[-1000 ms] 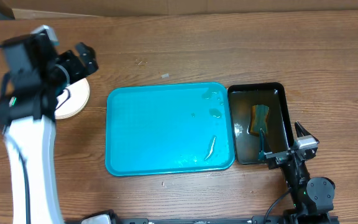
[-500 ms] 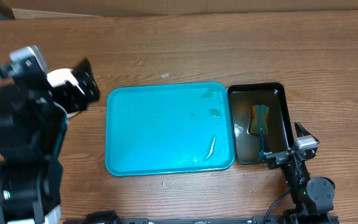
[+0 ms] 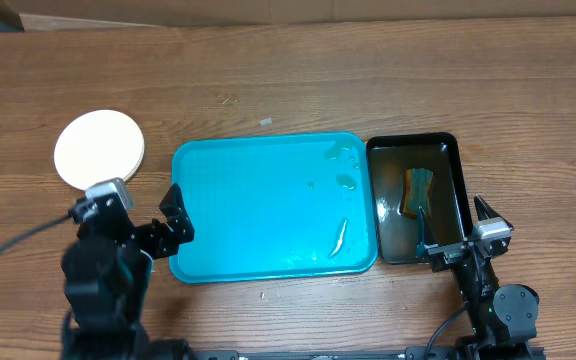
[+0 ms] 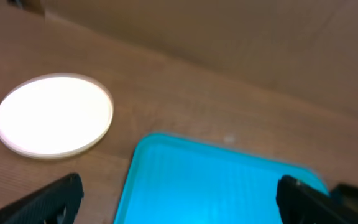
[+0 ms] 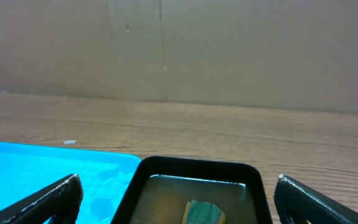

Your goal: Clean dirty plates on tray and stack at the side

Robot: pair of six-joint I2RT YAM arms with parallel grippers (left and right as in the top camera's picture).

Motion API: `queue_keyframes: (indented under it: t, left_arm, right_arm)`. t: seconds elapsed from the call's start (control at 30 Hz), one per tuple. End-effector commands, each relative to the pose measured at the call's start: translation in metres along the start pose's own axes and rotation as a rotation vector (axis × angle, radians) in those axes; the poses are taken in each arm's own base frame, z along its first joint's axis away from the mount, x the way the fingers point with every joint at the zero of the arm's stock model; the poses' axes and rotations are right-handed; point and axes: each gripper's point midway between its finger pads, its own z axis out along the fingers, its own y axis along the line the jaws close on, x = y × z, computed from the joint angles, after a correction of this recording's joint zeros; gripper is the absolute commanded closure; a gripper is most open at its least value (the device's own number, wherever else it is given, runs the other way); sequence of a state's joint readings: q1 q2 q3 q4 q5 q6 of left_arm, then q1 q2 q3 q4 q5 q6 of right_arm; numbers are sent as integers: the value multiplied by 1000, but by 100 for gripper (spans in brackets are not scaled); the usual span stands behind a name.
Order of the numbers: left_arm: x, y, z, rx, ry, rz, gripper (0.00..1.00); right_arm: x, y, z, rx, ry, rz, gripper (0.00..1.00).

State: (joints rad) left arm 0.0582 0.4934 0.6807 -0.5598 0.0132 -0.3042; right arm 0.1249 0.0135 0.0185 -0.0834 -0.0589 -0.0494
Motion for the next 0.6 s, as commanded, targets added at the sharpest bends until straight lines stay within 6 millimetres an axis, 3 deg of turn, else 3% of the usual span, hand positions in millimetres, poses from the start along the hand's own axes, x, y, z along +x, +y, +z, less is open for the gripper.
queue_keyframes:
  t: [0.0,0.1,0.3,0.4,0.57]
  left_arm:
    - [3,2,1,45,-148,-72,0]
    - [-18,-5,-7,118,-347,-82,1]
    - [-54,-13,-49,238,-731,-83,0]
    - [-54,-12,-60,261,-816,-86,0]
    - [-37,-6,-49,258,-808,-87,0]
  right_arm:
    - [2,-3,0,16,-3,-4,0]
    - [2,-3,0,16,-3,-4,0]
    - [2,-3,0,16,-3,-4,0]
    - [2,-3,0,16,-3,-4,0]
    - [2,-3,0,16,-3,-4,0]
